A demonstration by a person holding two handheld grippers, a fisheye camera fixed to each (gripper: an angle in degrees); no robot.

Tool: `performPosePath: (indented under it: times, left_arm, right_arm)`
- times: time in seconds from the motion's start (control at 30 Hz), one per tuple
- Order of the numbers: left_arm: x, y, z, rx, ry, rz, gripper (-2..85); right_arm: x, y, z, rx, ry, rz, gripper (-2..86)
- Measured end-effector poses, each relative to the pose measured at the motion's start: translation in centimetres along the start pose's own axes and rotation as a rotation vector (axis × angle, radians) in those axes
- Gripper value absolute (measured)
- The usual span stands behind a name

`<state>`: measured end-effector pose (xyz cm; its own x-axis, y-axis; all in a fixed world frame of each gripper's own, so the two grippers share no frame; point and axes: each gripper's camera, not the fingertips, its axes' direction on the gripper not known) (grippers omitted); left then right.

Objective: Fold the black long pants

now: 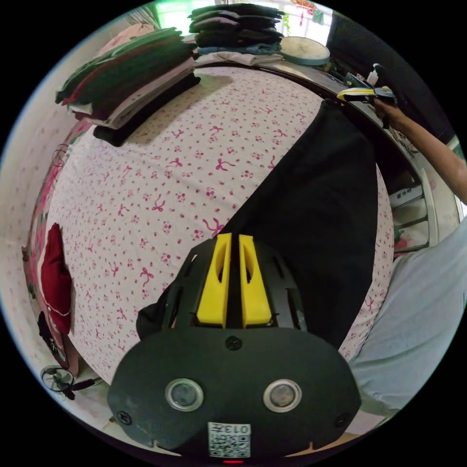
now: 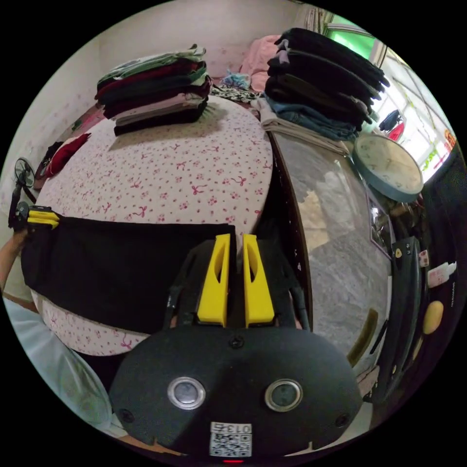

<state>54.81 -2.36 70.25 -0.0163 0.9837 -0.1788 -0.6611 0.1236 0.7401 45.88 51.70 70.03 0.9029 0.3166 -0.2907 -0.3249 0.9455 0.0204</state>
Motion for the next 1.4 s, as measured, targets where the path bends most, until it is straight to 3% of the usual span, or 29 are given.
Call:
performPosePath:
  times: [0.13, 0.23, 0.43, 0.53, 0.6, 0.7, 0.87, 1.03, 1.13, 1.3, 1.4]
  left_arm:
    - [0.3, 5.4, -1.2, -0.008, 0.005, -0.092, 0.9]
    - [0.3, 11.5, -2.0, -0.038, -0.087, -0.234, 1.0]
    - [-2.4, 28.5, -6.1, -0.032, -0.233, -0.749, 3.6]
    - [-3.2, 39.7, -9.0, 0.054, -0.221, -1.093, 6.9]
    - [-2.6, 49.3, -10.3, 0.221, -0.126, -1.385, 8.7]
    - [-0.8, 58.3, -9.6, 0.401, -0.003, -1.605, 12.0]
    - [0.1, 64.9, -6.2, 0.634, 0.257, -1.691, 14.8]
    - [-0.6, 67.4, -3.5, 0.774, 0.416, -1.705, 7.9]
    - [-0.2, 66.1, -5.0, 0.612, 0.235, -1.627, 5.8]
    - [2.7, 58.3, -9.0, 0.204, -0.321, -1.285, 4.6]
    - [4.4, 55.5, -9.2, 0.123, -0.482, -1.158, 4.8]
  right_arm:
    - [-5.9, 0.7, -1.6, 0.087, -0.103, -0.122, 1.2]
    - [-11.0, 0.9, -1.6, 0.095, -0.182, -0.198, 0.7]
    - [-21.1, 0.2, -1.2, 0.019, -0.396, -0.401, 0.4]
    - [-24.8, -0.7, -1.4, -0.004, -0.431, -0.455, 0.3]
    - [-26.6, -1.5, -1.5, -0.012, -0.446, -0.473, 0.3]
    - [-29.8, -2.9, -1.8, -0.027, -0.43, -0.523, 0.3]
    - [-35.0, -4.9, -2.7, -0.055, -0.4, -0.597, 0.3]
    - [-40.8, -6.1, -3.7, -0.104, -0.357, -0.692, 0.2]
    - [-43.6, -6.3, -4.4, -0.119, -0.311, -0.753, 0.2]
    - [-47.2, -6.7, -4.8, -0.166, -0.268, -0.806, 0.2]
    - [-49.2, -7.0, -4.7, -0.195, -0.247, -0.842, 0.2]
